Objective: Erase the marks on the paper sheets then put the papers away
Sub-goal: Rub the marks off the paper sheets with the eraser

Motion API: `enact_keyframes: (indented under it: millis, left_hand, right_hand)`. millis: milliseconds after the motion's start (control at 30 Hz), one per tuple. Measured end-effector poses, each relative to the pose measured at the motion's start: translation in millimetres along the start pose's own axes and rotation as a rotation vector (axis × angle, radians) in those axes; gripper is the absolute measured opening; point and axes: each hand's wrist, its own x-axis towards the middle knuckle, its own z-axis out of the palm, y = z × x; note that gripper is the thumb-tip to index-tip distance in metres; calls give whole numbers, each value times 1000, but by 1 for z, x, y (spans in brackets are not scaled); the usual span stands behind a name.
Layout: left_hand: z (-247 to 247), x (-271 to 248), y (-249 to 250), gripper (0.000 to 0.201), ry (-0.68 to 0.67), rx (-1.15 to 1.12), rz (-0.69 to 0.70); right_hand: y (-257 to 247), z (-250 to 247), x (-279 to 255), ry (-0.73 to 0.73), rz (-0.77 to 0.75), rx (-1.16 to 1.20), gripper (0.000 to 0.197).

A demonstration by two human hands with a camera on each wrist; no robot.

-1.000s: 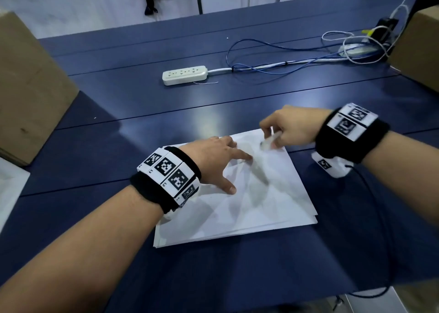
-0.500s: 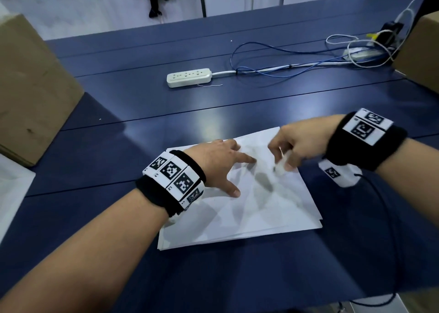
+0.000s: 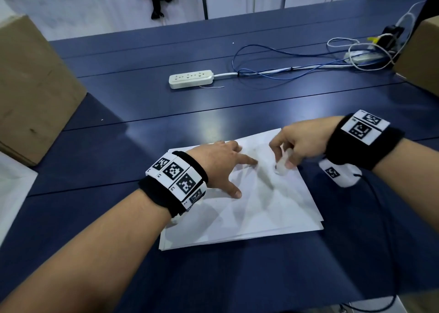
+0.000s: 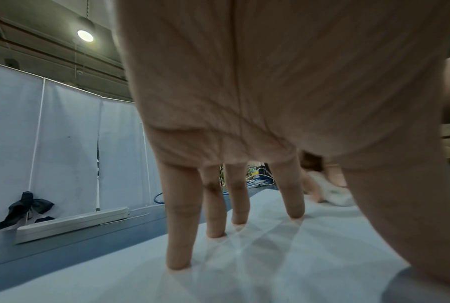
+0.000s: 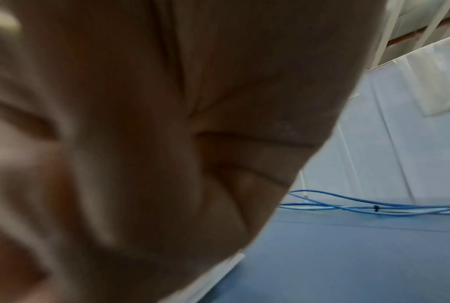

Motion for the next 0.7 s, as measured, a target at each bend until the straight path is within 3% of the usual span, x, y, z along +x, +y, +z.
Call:
enact_keyframes:
  millis: [67, 133, 200, 333, 400, 500, 567, 633, 700]
  left_hand:
    - [0, 0, 0, 86, 3, -3, -1]
    - [0, -1, 0, 86, 5, -9, -4]
    - [0, -1, 0, 86, 7, -10, -6]
    - [1, 0, -1, 86, 10, -7, -6]
    - [1, 1, -1, 86, 11, -5, -3]
    - [1, 0, -1, 86, 10, -7, -3]
    - [0, 0, 0, 86, 8, -7, -4]
    - [0, 1, 0, 86, 8, -5, -4]
    - [1, 1, -1, 86, 9, -5, -6]
  right_hand:
    - [-1, -10, 13, 236, 5, -74, 19]
    - [-4, -14, 17, 379, 16, -94, 18]
    - [0, -10, 14, 336, 3, -83, 15]
    - [6, 7, 0, -57, -11, 25, 21]
    - [4, 2, 3, -11, -13, -14, 20]
    - [-1, -12, 19, 320, 27, -86, 21]
    - [-2, -15, 23, 412, 43, -103, 22]
    - [1, -11, 18, 294, -2, -82, 16]
    - [1, -3, 5, 68, -15, -26, 13]
